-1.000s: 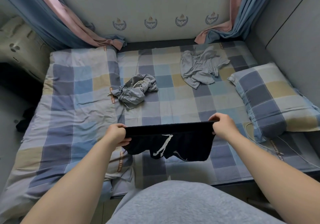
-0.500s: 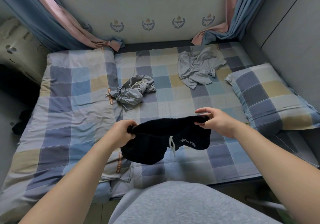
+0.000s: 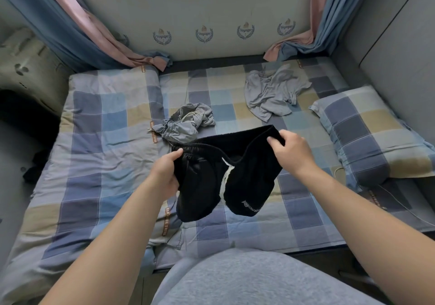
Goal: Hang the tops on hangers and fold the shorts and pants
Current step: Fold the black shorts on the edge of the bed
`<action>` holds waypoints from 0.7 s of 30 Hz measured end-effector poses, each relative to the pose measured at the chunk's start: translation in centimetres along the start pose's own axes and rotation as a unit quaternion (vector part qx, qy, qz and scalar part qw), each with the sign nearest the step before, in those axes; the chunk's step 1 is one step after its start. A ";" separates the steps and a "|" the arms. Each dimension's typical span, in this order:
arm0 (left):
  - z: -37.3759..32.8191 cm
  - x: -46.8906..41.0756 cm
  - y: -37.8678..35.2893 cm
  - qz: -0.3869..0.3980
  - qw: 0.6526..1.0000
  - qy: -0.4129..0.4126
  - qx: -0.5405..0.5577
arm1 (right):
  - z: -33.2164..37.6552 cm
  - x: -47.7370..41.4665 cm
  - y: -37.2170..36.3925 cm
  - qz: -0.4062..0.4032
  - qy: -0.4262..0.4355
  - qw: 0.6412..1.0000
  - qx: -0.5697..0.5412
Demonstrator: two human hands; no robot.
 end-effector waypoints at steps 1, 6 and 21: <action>-0.2 0.4 -0.8 0.006 1.000 0.016 0.009 | 0.8 0.2 -0.1 -0.019 -0.001 1.000 -0.016; -2.3 3.0 -5.1 0.034 0.995 -0.090 -0.009 | 4.8 2.0 -3.3 0.057 -0.055 0.966 -0.244; -4.1 5.6 -7.2 0.006 0.940 -0.290 -0.181 | 9.1 3.5 -1.9 0.134 0.086 0.951 -0.266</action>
Point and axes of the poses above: each hand's wrist, its own x-axis away from the middle knuckle, its own y-axis out of the back of the hand, z = x × y, the point moved 7 cm from there along -x, towards the middle knuckle, and after that the axes turned 14 degrees about -x, right-handed, at the moved point
